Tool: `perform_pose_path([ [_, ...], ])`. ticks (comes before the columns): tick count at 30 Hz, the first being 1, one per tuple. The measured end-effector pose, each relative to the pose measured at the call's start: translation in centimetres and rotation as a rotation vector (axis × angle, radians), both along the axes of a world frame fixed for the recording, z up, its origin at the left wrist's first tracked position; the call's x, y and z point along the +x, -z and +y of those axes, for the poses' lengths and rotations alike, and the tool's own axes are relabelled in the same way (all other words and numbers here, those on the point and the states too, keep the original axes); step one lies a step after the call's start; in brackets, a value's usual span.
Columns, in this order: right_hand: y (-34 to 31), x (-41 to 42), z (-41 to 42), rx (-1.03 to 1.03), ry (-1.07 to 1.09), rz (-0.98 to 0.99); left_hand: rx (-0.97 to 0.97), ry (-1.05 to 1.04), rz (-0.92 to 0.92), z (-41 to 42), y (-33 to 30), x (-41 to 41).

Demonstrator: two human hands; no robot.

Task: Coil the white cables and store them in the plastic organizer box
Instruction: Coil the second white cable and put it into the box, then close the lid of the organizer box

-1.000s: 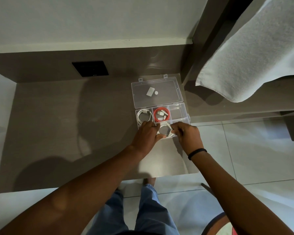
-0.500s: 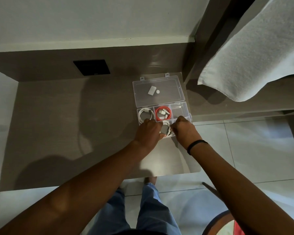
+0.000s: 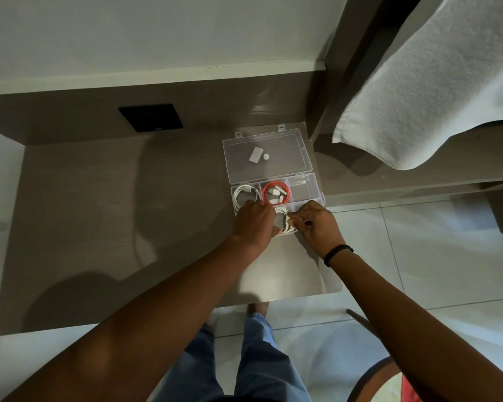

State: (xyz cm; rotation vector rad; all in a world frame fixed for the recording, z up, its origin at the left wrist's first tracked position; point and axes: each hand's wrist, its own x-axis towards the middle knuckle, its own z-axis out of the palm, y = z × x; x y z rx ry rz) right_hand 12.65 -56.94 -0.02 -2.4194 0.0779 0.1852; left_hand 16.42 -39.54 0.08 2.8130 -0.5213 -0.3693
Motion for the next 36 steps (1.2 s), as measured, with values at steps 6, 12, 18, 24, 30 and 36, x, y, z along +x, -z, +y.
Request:
perform_pose_path([
  [6, 0.1, 0.7, 0.8, -0.12, -0.163, -0.044, 0.017, 0.009, 0.0, -0.1, 0.0, 0.2],
  [12, 0.8, 0.9, 2.2, -0.283, -0.044, -0.013, -0.043, -0.024, -0.061, 0.3, 0.2, -0.5],
  [18, -0.1, 0.2, 0.8, -0.099, -0.007, -0.016, -0.228, -0.127, -0.037, 2.8, 0.7, -2.3],
  [24, -0.6, 3.0, -2.5, 0.021, 0.209, -0.065, -0.547, -0.431, -0.04, 5.8, 0.6, -0.5],
  [30, 0.8, 8.1, -5.1, 0.246, 0.321, 0.314, -0.833, -0.75, 0.553, 7.7, 0.5, 5.6],
  [36, 0.6, 8.9, -6.3, 0.548, 0.224, 0.466, -0.982, -0.703, 0.772, 8.9, -0.1, 7.7],
])
